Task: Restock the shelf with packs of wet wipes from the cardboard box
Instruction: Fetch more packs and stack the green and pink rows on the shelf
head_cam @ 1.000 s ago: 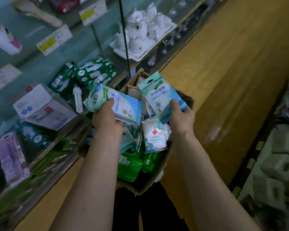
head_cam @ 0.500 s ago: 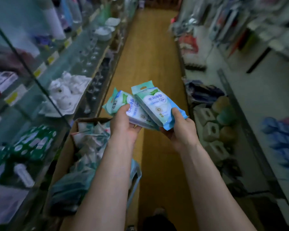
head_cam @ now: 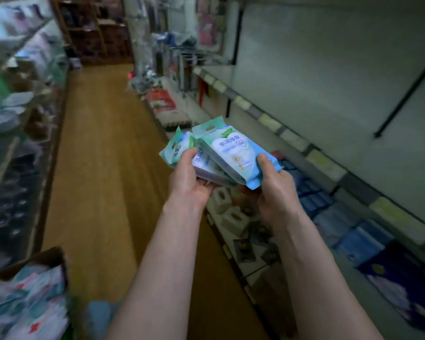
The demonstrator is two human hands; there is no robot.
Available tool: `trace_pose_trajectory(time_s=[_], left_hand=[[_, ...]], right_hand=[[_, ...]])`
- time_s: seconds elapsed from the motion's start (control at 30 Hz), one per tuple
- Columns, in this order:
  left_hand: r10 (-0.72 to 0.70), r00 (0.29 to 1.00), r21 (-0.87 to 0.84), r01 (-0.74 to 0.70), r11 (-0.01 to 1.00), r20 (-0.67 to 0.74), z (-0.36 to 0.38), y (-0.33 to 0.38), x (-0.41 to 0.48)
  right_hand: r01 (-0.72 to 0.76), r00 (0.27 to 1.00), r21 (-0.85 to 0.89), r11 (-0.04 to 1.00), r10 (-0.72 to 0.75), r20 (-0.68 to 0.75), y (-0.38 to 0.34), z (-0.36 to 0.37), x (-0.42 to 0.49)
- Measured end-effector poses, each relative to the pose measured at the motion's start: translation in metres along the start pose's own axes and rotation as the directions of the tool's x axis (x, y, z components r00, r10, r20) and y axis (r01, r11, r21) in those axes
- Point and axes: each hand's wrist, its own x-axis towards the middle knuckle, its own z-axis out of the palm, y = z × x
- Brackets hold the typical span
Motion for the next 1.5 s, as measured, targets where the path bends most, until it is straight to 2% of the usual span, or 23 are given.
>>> trace_pose_trajectory(time_s=[0.13, 0.33, 0.43, 0.53, 0.67, 0.8, 1.0, 1.07, 1.13, 1.27, 1.33, 1.43, 1.5], left_hand=[[-0.063, 0.989, 0.001, 0.063, 0.998, 0.131, 0.075, -0.056, 0.004], [-0.145, 0.964, 0.068, 0.133, 0.989, 0.225, 0.162, -0.128, 0.002], [-0.212, 0.936, 0.146, 0.177, 0.973, 0.281, 0.196, -0.157, -0.001], [-0.287, 0.877, 0.193, 0.228, 0.954, 0.385, 0.224, -0.185, 0.000], [-0.328, 0.828, 0.272, 0.221, 0.936, 0.454, 0.262, -0.219, 0.003], [-0.409, 0.744, 0.313, 0.278, 0.908, 0.528, 0.294, -0.249, 0.005], [-0.504, 0.610, 0.330, 0.382, 0.863, 0.612, 0.336, -0.284, 0.013], [-0.535, 0.575, 0.340, 0.418, 0.842, 0.618, 0.345, -0.293, 0.018], [-0.567, 0.546, 0.358, 0.448, 0.819, 0.617, 0.352, -0.299, 0.024], [-0.619, 0.489, 0.391, 0.492, 0.778, 0.615, 0.366, -0.305, 0.029], [-0.624, 0.464, 0.407, 0.488, 0.772, 0.628, 0.371, -0.306, 0.030], [-0.635, 0.440, 0.423, 0.490, 0.762, 0.635, 0.374, -0.305, 0.029], [-0.649, 0.455, 0.423, 0.505, 0.752, 0.610, 0.373, -0.305, 0.030]], right_hand=[[0.074, 0.994, 0.017, 0.997, -0.072, -0.079, -0.038, -0.076, 0.023], [0.127, 0.965, 0.063, 0.990, -0.108, -0.238, -0.080, -0.167, 0.042], [0.169, 0.950, 0.087, 0.982, -0.139, -0.278, -0.095, -0.207, 0.045], [0.184, 0.938, 0.070, 0.980, -0.154, -0.310, -0.109, -0.241, 0.047], [0.192, 0.906, -0.006, 0.981, -0.179, -0.383, -0.132, -0.280, 0.052], [0.210, 0.876, -0.095, 0.973, -0.231, -0.424, -0.157, -0.315, 0.059], [0.163, 0.783, -0.368, 0.915, -0.347, -0.516, -0.197, -0.355, 0.072], [0.080, 0.767, -0.576, 0.814, -0.419, -0.486, -0.213, -0.362, 0.074], [-0.053, 0.776, -0.764, 0.643, -0.455, -0.437, -0.228, -0.368, 0.079], [-0.257, 0.874, -0.912, 0.320, -0.326, -0.360, -0.247, -0.361, 0.090], [-0.260, 0.916, -0.933, 0.250, -0.242, -0.320, -0.251, -0.354, 0.094], [-0.259, 0.939, -0.953, 0.158, -0.192, -0.287, -0.255, -0.356, 0.110], [-0.270, 0.946, -0.958, 0.094, -0.158, -0.282, -0.259, -0.364, 0.119]])
